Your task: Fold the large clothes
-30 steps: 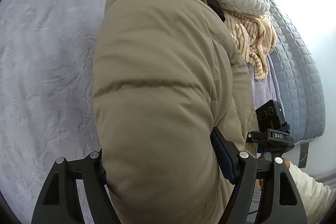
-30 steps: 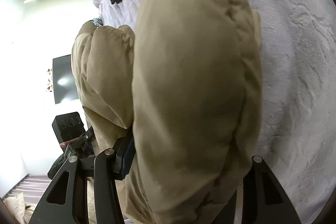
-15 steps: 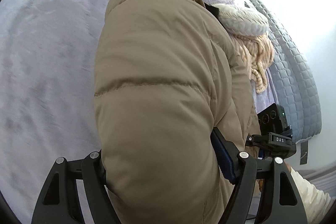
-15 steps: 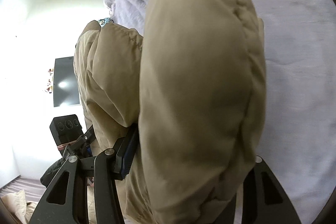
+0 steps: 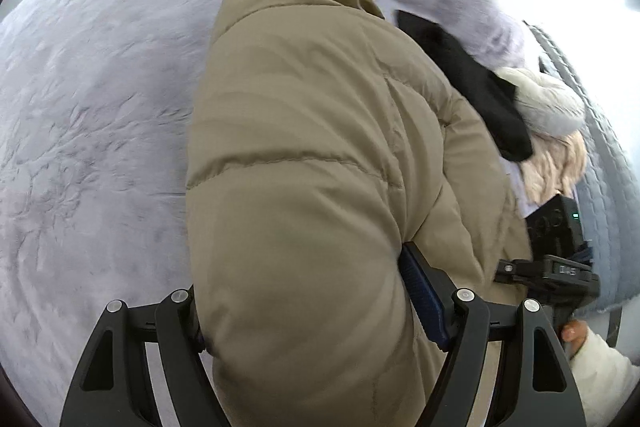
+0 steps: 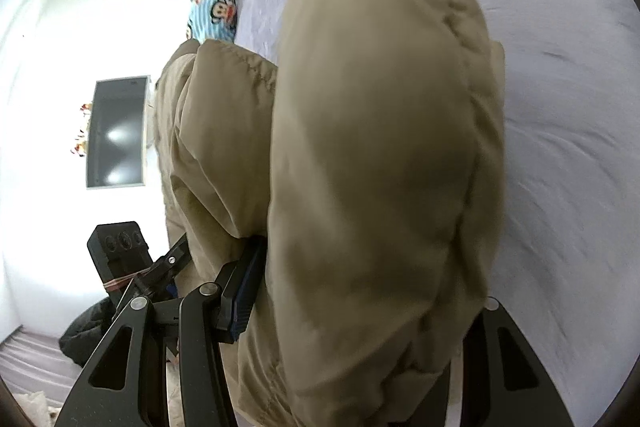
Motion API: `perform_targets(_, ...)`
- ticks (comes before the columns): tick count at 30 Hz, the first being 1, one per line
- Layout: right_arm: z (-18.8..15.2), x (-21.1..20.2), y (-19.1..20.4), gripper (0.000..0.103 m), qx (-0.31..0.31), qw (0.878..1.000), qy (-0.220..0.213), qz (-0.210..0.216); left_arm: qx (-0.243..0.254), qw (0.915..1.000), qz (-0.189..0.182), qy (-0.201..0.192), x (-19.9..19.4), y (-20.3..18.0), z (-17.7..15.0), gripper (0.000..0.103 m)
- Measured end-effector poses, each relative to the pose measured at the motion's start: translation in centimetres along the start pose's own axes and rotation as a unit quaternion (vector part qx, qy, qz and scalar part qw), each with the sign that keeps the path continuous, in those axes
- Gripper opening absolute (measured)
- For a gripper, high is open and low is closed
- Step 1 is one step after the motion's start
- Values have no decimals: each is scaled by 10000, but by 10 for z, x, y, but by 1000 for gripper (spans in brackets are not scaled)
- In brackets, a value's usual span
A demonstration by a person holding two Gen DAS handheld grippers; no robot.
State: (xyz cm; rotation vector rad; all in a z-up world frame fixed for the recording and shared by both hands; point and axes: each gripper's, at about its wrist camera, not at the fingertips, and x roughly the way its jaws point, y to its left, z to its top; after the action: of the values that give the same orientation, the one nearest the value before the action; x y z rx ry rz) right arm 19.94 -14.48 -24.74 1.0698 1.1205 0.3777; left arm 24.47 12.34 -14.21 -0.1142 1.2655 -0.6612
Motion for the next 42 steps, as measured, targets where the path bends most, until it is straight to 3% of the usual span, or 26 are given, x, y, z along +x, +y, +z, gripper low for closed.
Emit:
perform_targets(3,7,21,-3,57,17,9999,44,-156,-279,9995,-146,77,14,33,2,85)
perform_targets(6,4,20,-12,60,229,9991,30,-361,-251,9996,-89,52,20,32,-3,86)
perform_targets(12,-13,-18,11,64,-52,9903,-165,-1379,-106,9997,212,-23,18,10,-6,86)
perform_targets(17,-57,-65,44,64,-387,9743,-741,-2092,-104,9993,358,-103,15,-9,-11,86)
perform_targets(18,-57,-77,42,60,-457,9728,-785,-2131,-104,9991,398,-111,11,-6,-13,86)
perform_targets(19,-67,-81,50,47,-595,9716,-811,-2140,-106,9989,440,-111,9,-5,-14,86)
perform_targets(21,-75,-78,69,36,-753,9699,-733,-2197,-92,9982,582,-120,3,-5,-15,86)
perform_targets(25,-83,-51,103,32,-1186,9609,-481,-2454,-42,9954,915,-286,-14,-8,-19,86)
perform_targets(30,-86,-28,93,32,-1341,9537,-256,-2681,-7,9921,1163,-467,-36,-12,-24,86)
perform_targets(42,-94,-26,38,32,-965,9481,-130,-3028,117,9861,1598,-441,-52,-20,-59,86)
